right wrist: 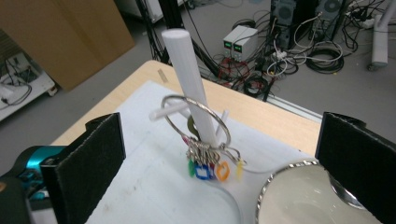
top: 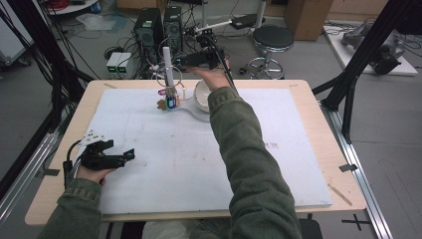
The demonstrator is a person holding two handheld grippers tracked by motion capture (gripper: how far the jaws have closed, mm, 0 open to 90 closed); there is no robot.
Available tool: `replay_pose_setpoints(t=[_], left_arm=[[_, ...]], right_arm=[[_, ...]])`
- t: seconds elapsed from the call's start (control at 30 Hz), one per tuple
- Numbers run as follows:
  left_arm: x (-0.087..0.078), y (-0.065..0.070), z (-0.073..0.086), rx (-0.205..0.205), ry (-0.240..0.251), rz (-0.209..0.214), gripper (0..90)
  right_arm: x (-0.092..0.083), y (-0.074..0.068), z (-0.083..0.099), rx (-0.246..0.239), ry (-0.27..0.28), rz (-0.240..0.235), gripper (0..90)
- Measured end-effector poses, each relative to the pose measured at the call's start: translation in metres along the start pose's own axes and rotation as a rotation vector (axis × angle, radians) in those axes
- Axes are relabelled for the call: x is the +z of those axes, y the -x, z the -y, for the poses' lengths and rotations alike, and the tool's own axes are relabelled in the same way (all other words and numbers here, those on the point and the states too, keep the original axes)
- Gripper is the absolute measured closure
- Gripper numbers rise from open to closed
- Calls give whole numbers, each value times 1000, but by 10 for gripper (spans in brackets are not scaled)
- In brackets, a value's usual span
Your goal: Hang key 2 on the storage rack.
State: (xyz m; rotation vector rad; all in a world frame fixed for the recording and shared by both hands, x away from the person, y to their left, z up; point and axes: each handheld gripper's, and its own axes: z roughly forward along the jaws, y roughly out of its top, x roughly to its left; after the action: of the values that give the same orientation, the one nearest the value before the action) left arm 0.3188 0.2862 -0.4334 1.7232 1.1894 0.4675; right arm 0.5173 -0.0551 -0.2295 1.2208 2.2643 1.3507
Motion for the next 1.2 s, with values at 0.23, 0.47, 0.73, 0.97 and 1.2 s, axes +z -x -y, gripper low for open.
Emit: replay_pose_setpoints(t=[0.23,0.47,0.73,0.97,1.2], left_arm=[[0,0,0,-3,1,-3,17],[0,1,0,-5,-1,-2,17],[0,1,0,0,-6,-1,17],[0,2,1,1,-11,-7,17],[0,2,1,4,-14,-6,17]], right_arm=[[-8,13,13,5,-8,11,7],[-16,21,27,14,-13,10,7],[-27,32,43,21,-1,10,8],[-37,41,58,36,-2,1,8],[-44,45,71,35,2,6,8]])
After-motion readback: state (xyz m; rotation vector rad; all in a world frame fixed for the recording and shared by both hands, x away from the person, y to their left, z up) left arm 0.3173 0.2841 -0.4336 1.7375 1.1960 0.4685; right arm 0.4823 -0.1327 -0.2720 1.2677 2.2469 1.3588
